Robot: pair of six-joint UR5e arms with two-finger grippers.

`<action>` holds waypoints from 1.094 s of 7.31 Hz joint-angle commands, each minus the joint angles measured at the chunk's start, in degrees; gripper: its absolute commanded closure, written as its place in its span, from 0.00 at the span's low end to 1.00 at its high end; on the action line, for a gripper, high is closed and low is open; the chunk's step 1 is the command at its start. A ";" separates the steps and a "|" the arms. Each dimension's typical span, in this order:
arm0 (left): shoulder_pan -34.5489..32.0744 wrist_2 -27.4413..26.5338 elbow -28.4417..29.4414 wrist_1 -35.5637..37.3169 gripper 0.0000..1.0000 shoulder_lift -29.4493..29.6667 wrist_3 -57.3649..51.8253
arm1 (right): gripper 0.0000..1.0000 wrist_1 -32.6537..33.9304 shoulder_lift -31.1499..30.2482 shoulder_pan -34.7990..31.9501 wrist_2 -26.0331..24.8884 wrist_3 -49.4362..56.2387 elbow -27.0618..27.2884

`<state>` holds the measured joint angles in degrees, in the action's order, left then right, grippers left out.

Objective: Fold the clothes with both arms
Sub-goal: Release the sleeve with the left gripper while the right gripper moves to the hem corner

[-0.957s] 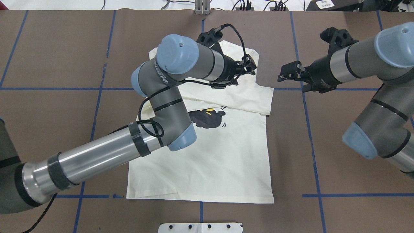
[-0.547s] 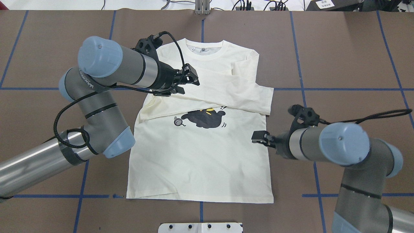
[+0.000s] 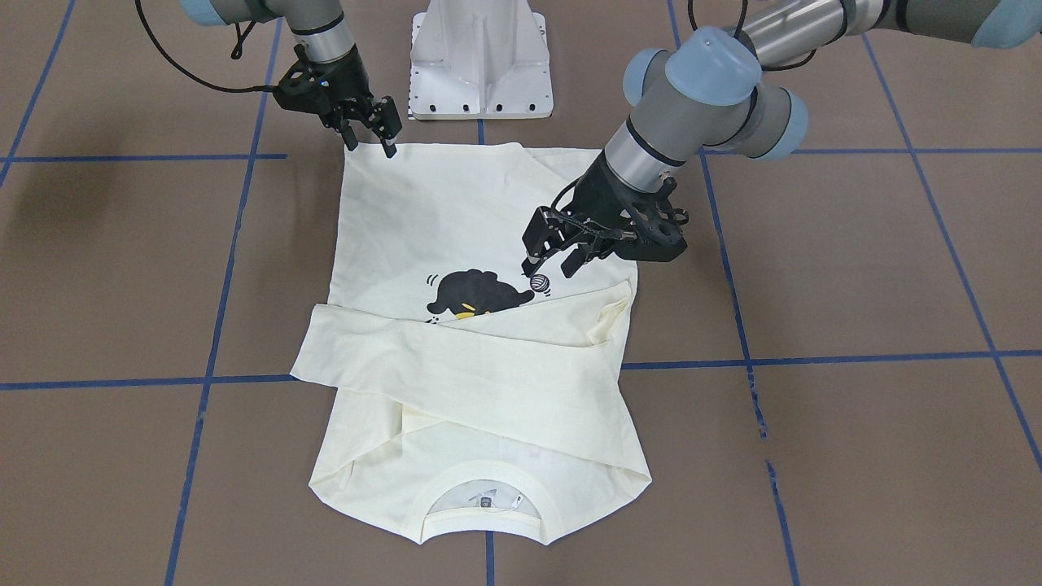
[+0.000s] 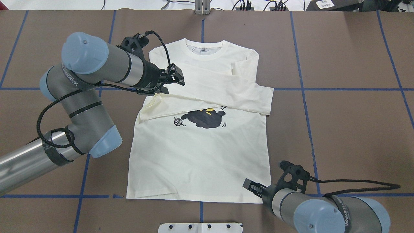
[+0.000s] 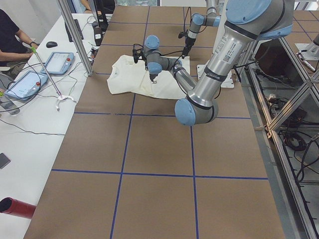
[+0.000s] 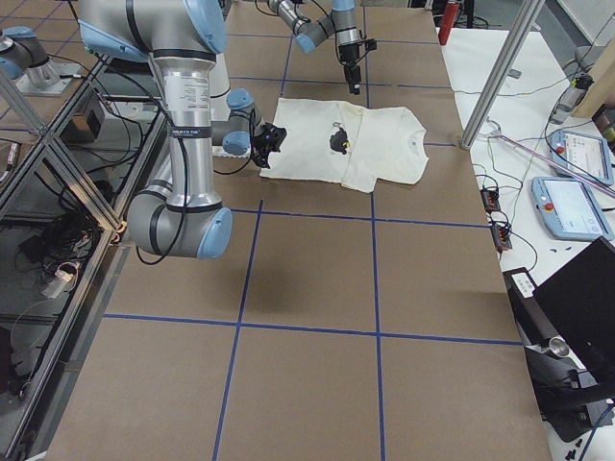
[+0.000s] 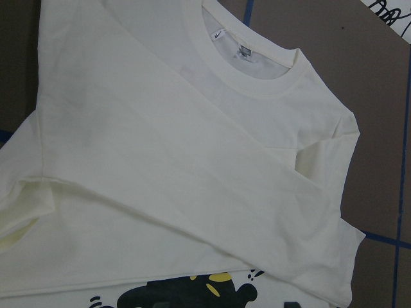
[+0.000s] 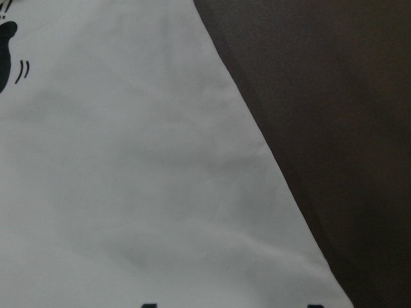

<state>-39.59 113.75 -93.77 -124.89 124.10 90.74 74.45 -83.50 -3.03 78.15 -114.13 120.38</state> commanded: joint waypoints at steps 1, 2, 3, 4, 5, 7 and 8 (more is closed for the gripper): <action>0.04 0.06 0.25 0.00 0.30 -0.08 0.14 | 0.22 7.17 -0.17 3.19 -1.07 -3.11 1.08; 0.04 0.06 0.25 0.00 0.29 -0.08 0.05 | 0.22 7.55 -0.17 3.47 -1.33 -3.99 0.73; 0.04 0.06 0.34 0.00 0.29 -0.08 0.05 | 0.23 7.55 -0.78 3.38 -1.34 -4.00 0.47; 0.04 0.06 0.25 0.00 0.28 -0.08 0.05 | 0.23 7.55 -1.48 3.47 -1.42 -4.00 0.38; 0.13 0.06 0.34 -0.09 0.28 -0.17 0.05 | 0.30 7.55 -1.58 3.47 -1.42 -4.00 0.38; 0.13 0.15 0.43 -0.17 0.28 -0.17 -0.04 | 0.84 7.55 -2.28 3.73 -2.29 -4.09 0.55; 0.04 0.06 0.43 -0.17 0.28 -0.17 -0.04 | 1.00 7.55 -2.28 3.91 -2.39 -4.00 0.64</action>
<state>-39.48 113.86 -93.36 -125.03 123.93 90.71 82.00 -85.63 0.66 76.11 -118.18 120.92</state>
